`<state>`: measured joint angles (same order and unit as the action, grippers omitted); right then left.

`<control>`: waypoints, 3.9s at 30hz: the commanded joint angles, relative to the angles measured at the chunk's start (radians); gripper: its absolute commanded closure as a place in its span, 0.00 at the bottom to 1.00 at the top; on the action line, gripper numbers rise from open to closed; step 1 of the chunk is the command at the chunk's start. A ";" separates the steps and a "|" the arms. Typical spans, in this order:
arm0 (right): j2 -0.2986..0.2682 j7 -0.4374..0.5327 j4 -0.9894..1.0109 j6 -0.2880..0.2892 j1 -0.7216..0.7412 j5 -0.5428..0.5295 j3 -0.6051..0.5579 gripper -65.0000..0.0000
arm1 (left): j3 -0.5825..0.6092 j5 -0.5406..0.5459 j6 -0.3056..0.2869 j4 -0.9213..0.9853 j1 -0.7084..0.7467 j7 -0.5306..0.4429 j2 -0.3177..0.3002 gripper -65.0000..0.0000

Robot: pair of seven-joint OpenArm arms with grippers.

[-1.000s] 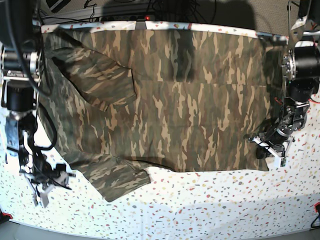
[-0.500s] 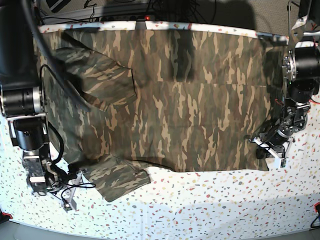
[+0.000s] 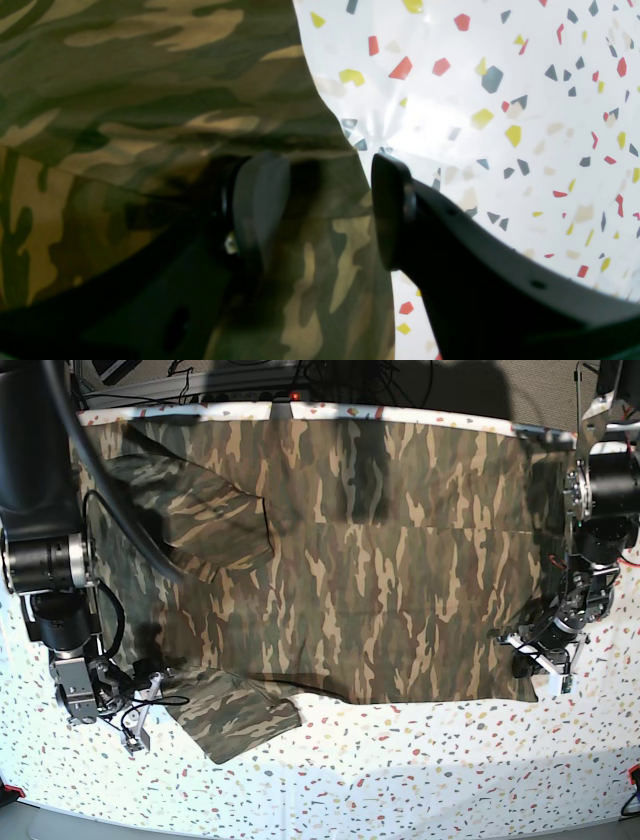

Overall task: Fold the T-shirt properly
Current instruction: 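Lift the hem corners with both grippers, then fold the hem over toward the collar with both grippers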

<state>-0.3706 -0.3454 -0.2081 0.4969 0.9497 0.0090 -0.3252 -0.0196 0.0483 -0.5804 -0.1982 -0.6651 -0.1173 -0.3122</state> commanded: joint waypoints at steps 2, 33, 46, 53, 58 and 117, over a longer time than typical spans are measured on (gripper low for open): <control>-0.009 0.031 0.005 -0.008 0.044 -0.001 0.004 0.53 | 0.003 -0.022 -0.003 0.000 -0.013 0.037 -0.004 1.00; -0.045 0.056 0.023 0.019 -0.032 -0.061 0.004 1.00 | 0.003 -0.022 -0.003 0.000 -0.010 0.039 -0.004 1.00; -0.044 0.110 -0.030 0.048 0.019 -0.065 0.004 1.00 | 0.001 0.143 0.012 -0.015 -0.005 0.042 -0.004 1.00; -0.074 0.031 -0.100 0.177 0.019 -0.153 0.004 1.00 | 0.001 0.144 0.012 -0.176 -0.005 0.204 -0.024 1.00; -0.118 -0.028 -0.158 0.201 0.017 -0.247 0.004 1.00 | 0.001 0.209 0.012 -0.286 0.000 0.304 -0.028 1.00; -0.359 -0.261 -1.493 0.145 -1.373 -0.801 0.876 1.00 | -0.431 0.398 0.113 -1.631 1.112 0.479 -0.071 1.00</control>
<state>-0.7044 -0.6262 -1.6859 0.6365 -0.4282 -0.7853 0.5362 -0.4389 0.4389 -0.4747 -1.8114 0.4511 0.3958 -0.3656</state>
